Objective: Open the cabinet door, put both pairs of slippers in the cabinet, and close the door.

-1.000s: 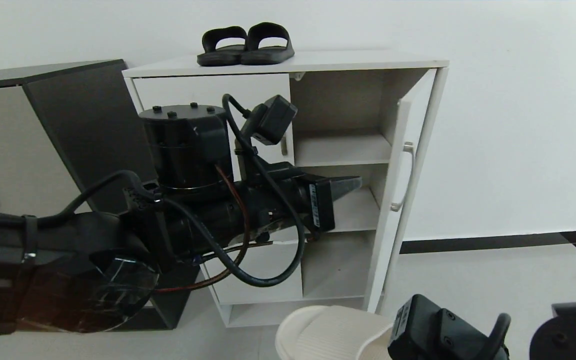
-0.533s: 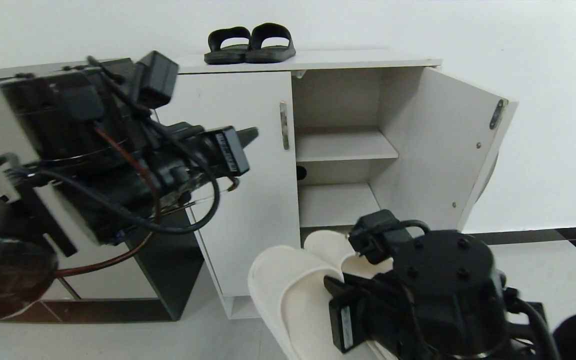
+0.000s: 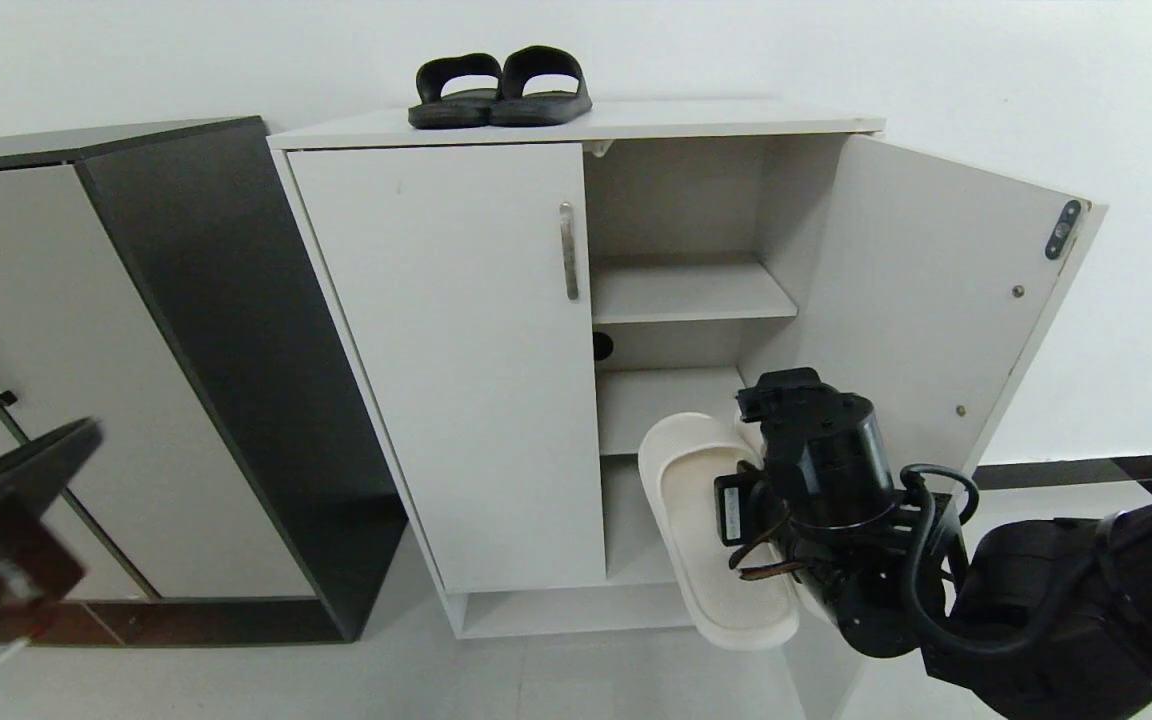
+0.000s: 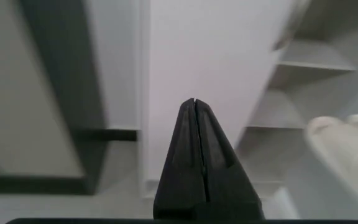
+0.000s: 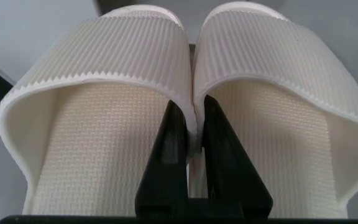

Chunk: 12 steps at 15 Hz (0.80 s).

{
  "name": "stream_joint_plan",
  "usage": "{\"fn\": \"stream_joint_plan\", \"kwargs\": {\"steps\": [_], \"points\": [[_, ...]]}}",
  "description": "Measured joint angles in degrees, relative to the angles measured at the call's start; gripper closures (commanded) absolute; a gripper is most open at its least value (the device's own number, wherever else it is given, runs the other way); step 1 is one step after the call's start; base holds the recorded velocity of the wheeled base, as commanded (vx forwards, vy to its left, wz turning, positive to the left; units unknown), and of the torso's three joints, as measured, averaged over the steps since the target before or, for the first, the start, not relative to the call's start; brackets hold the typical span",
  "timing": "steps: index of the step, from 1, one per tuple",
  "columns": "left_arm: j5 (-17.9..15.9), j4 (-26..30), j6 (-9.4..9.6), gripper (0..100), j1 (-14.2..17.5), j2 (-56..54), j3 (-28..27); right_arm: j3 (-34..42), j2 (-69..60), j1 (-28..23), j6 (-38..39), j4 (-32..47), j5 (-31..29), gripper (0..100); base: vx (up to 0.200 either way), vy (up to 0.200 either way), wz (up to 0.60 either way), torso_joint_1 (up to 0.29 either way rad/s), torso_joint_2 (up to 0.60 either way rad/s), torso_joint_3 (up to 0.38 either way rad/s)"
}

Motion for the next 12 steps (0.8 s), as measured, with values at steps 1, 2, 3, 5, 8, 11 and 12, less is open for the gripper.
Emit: {"fn": "stream_joint_plan", "kwargs": {"steps": [1,2,3,5,8,11,12], "points": [[2.2,4.3,0.74,100,1.5,-5.4,1.7,0.3,-0.1,-0.4,-0.2,0.0,0.0,100,0.0,0.0,0.0,0.0,0.0,0.0],[3.6,9.6,1.26,100,4.1,-11.0,3.0,0.8,-0.2,-1.3,-0.5,0.0,0.0,100,0.0,0.0,0.0,0.0,0.0,0.0],[4.4,14.8,1.58,100,7.4,-16.2,3.8,1.4,-0.3,-2.3,-0.6,0.0,0.0,100,0.0,0.0,0.0,0.0,0.0,0.0],[4.9,24.5,2.07,100,14.0,-25.9,5.8,2.0,-0.3,-3.8,-0.7,0.0,0.0,100,0.0,0.0,0.0,0.0,0.0,0.0],[4.7,29.9,3.74,100,21.8,-37.7,12.7,2.8,-0.4,-5.0,-0.7,0.0,-0.1,100,0.0,0.0,0.0,0.0,0.0,0.0],[0.1,29.0,4.8,100,26.0,-45.0,19.0,3.3,-0.5,-5.4,-0.7,-0.1,-0.1,100,0.0,0.0,0.0,0.0,0.0,0.0],[-3.8,25.8,4.83,100,26.3,-46.1,20.6,3.5,-0.5,-5.6,-0.8,-0.1,-0.1,100,0.0,0.0,0.0,0.0,0.0,0.0]]}}
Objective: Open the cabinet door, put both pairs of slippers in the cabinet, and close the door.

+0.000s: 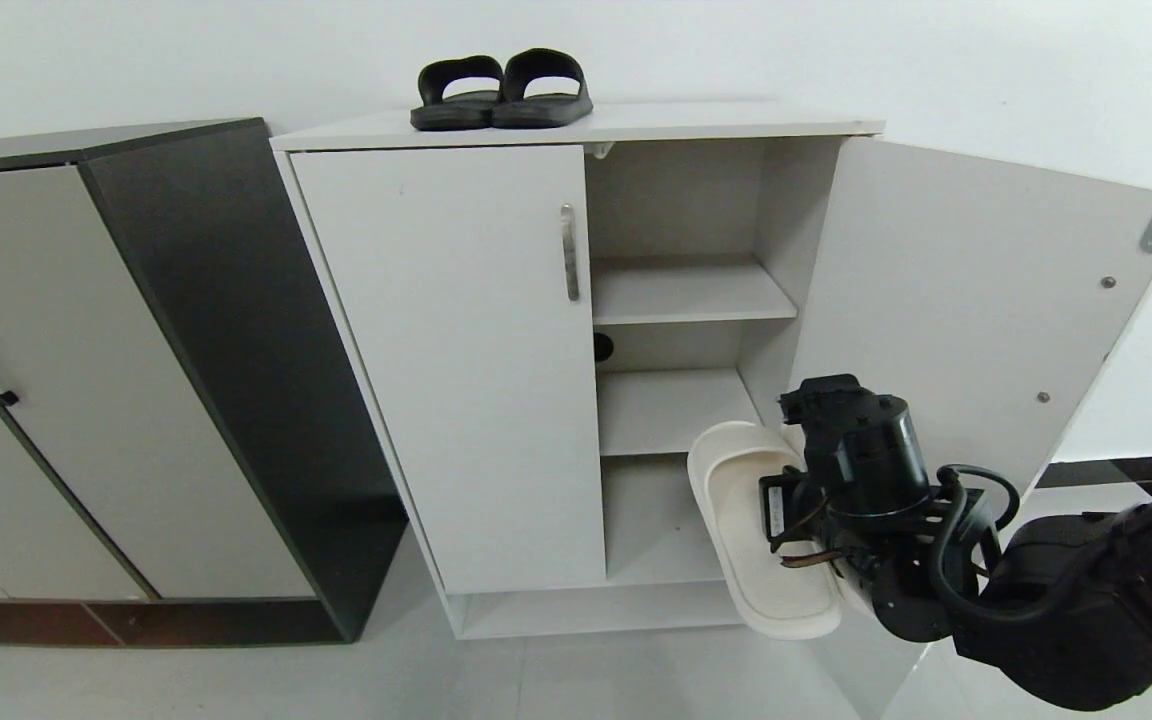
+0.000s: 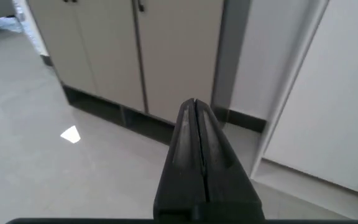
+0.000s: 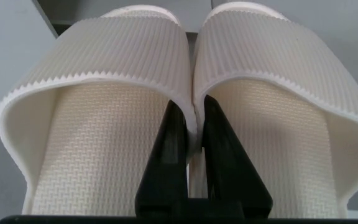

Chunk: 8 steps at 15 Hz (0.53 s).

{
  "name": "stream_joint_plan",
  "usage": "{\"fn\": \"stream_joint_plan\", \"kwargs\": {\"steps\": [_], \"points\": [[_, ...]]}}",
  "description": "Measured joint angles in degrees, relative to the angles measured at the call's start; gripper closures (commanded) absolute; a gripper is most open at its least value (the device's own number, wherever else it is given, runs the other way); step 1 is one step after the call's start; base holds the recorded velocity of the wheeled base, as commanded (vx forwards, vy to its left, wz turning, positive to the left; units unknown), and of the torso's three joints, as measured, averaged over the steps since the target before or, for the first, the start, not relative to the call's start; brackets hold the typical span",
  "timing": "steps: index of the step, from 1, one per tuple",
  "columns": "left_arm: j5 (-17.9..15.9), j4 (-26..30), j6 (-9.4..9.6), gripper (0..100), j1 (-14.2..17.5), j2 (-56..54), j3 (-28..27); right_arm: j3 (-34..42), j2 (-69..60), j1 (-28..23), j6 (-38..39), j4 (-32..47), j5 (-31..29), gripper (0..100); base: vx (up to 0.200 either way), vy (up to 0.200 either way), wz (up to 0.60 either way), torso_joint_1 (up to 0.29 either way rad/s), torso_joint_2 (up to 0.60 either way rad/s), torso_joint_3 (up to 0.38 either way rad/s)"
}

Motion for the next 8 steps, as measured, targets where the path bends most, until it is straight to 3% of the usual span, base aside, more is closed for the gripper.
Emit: {"fn": "stream_joint_plan", "kwargs": {"steps": [4,5,6,7,8], "points": [[-18.4,-3.1,-0.49,100,0.4,-1.8,2.9,0.4,-0.1,-1.4,-0.3,0.0,0.0,100,0.0,0.0,0.0,0.0,0.0,0.0],[-21.2,-3.2,0.35,100,0.4,-1.9,3.0,0.6,-0.2,-2.1,-0.6,0.0,0.0,100,0.0,0.0,0.0,0.0,0.0,0.0],[-21.9,-3.2,1.32,100,0.4,-2.0,3.1,0.9,-0.4,-2.6,-0.9,-0.1,0.0,100,0.0,0.0,0.0,0.0,0.0,0.0],[-22.6,-3.1,1.48,100,0.4,-2.1,3.1,1.0,-0.5,-3.0,-1.0,-0.1,0.1,100,0.0,0.0,0.0,0.0,0.0,0.0],[-25.4,-1.3,1.24,100,0.4,-2.1,3.1,1.0,-0.7,-3.3,-1.1,-0.1,0.1,100,0.0,0.0,0.0,0.0,0.0,0.0]]}}
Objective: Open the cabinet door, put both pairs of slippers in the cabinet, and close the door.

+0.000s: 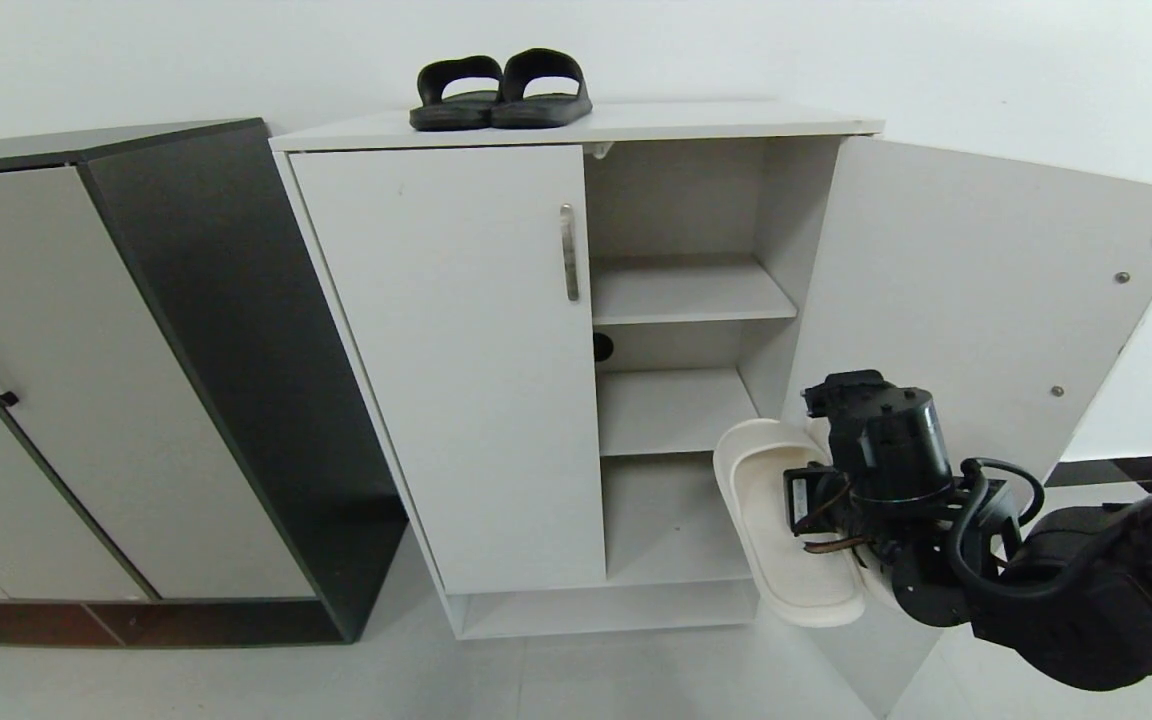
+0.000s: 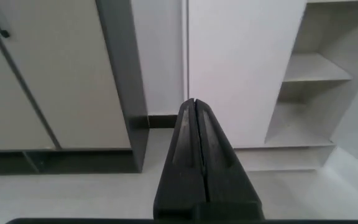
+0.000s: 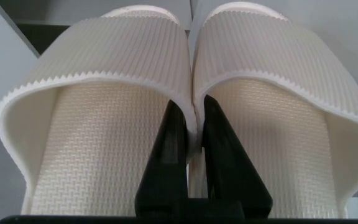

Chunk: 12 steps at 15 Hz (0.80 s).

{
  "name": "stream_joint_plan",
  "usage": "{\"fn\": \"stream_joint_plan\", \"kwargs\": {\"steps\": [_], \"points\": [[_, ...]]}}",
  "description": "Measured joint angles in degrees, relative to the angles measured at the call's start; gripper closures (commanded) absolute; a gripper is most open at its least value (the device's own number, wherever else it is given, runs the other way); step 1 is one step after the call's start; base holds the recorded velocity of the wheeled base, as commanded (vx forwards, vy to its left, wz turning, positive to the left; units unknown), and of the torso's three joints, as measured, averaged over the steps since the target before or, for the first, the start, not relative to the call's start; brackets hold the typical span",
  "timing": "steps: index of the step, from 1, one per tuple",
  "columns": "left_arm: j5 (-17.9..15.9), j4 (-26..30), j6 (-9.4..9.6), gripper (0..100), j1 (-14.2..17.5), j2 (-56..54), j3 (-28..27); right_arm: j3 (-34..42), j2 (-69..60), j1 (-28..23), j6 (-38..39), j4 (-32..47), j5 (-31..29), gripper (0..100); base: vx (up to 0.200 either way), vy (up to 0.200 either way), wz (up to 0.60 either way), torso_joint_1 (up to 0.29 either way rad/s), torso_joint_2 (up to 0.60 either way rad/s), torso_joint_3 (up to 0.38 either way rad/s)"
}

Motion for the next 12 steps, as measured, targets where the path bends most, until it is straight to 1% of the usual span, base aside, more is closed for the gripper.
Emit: {"fn": "stream_joint_plan", "kwargs": {"steps": [1,2,3,5,7,8,9,10,11,12], "points": [[-2.8,1.6,-0.63,100,0.0,0.0,-0.1,0.0,-0.1,-0.2,0.0,-0.1,0.0,100,0.0,0.0,0.0,0.0,0.0,0.0],[-4.9,0.8,-0.99,100,0.0,0.0,-0.1,0.1,-0.3,-0.4,0.0,0.0,0.0,100,0.0,0.0,0.0,0.0,0.0,0.0],[-5.3,0.6,-0.41,100,0.0,-0.1,-0.1,0.1,-0.5,-0.6,0.0,0.0,0.0,100,0.0,0.0,0.0,0.0,0.0,0.0],[-5.5,0.6,-0.85,100,0.0,-0.1,0.0,0.4,-0.8,-1.1,0.0,0.0,0.0,100,0.0,0.0,0.0,0.0,0.0,0.0],[-5.5,0.6,-0.66,100,0.0,-0.1,0.0,0.6,-1.0,-1.3,0.0,0.0,0.2,100,0.0,0.0,0.0,0.0,0.0,0.0],[-4.9,0.6,-0.78,100,0.0,-0.1,0.0,1.0,-1.4,-1.0,0.1,-0.1,1.7,100,0.0,0.0,0.0,0.0,0.0,0.0],[-4.2,0.6,-1.62,100,0.0,-0.1,0.0,1.4,-2.1,-0.2,0.1,-0.4,4.7,100,0.0,0.0,0.0,0.0,0.0,0.0],[-3.9,0.6,-1.97,100,0.0,-0.1,0.0,2.0,-3.1,1.0,0.1,-0.6,7.8,100,0.0,0.0,0.0,0.0,0.0,0.0],[-3.9,0.6,-2.01,100,0.0,-0.1,0.0,2.4,-4.0,2.3,0.2,-0.8,10.9,100,0.0,0.0,0.0,0.0,0.0,0.0],[-3.8,0.6,-2.06,100,0.0,-0.1,0.0,2.5,-4.7,3.7,0.3,-0.8,12.4,100,0.0,0.0,0.0,0.0,0.0,0.0]]}}
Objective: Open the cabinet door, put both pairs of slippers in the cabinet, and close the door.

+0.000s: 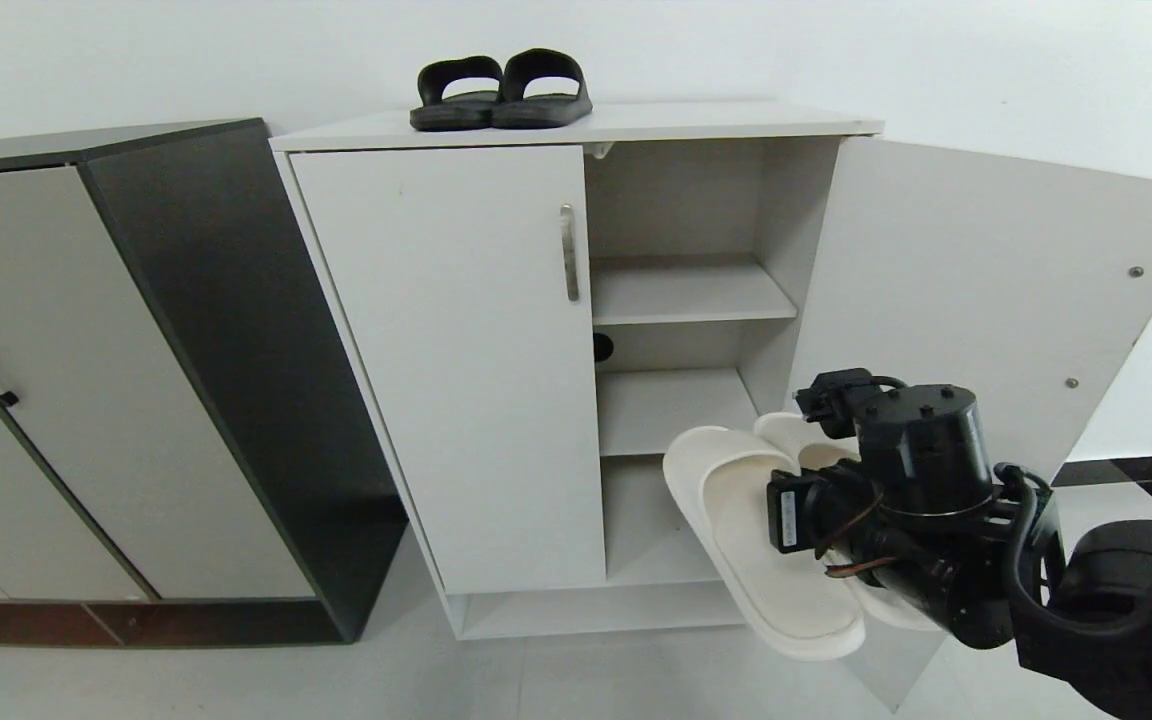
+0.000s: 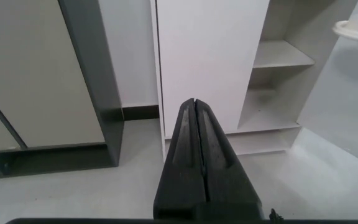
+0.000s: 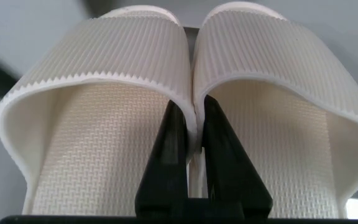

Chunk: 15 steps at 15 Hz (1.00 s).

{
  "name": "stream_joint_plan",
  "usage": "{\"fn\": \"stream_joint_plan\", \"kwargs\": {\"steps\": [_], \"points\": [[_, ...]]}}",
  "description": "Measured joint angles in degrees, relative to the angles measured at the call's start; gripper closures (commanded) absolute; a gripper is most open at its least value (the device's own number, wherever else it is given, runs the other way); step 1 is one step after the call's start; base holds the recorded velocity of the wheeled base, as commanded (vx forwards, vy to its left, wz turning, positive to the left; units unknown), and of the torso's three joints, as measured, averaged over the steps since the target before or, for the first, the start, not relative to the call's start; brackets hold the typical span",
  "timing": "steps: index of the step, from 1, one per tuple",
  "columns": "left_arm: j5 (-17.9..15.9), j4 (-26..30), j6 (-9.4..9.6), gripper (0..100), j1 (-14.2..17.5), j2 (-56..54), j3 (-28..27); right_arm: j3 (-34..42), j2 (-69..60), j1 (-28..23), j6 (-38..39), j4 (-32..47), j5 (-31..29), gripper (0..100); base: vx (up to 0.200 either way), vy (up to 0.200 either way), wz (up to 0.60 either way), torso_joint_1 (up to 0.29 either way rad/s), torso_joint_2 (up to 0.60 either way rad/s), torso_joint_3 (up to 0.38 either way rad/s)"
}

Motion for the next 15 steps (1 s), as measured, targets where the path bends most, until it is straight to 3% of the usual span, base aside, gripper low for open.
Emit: {"fn": "stream_joint_plan", "kwargs": {"steps": [5,8,10,15], "points": [[0.2,0.0,0.0,100,0.0,0.0,0.0,-1.7,3.0,3.2,3.7,-3.2,-3.2,100,0.0,-0.2,0.0,0.002,0.0,0.002],[-1.2,0.0,1.1,100,0.0,0.0,0.0,-5.0,8.0,4.6,6.7,-3.8,-7.6,100,0.0,0.0,0.0,0.0,0.0,0.0],[-1.1,0.0,0.2,100,-0.1,0.0,0.0,-8.5,12.1,5.9,7.9,-3.8,-9.6,100,0.0,0.0,0.0,0.0,0.0,0.0],[-1.2,0.0,0.2,100,0.0,0.0,0.0,-13.3,20.0,7.4,8.0,-5.8,-10.3,100,0.0,0.0,0.0,0.0,0.0,-0.018]]}}
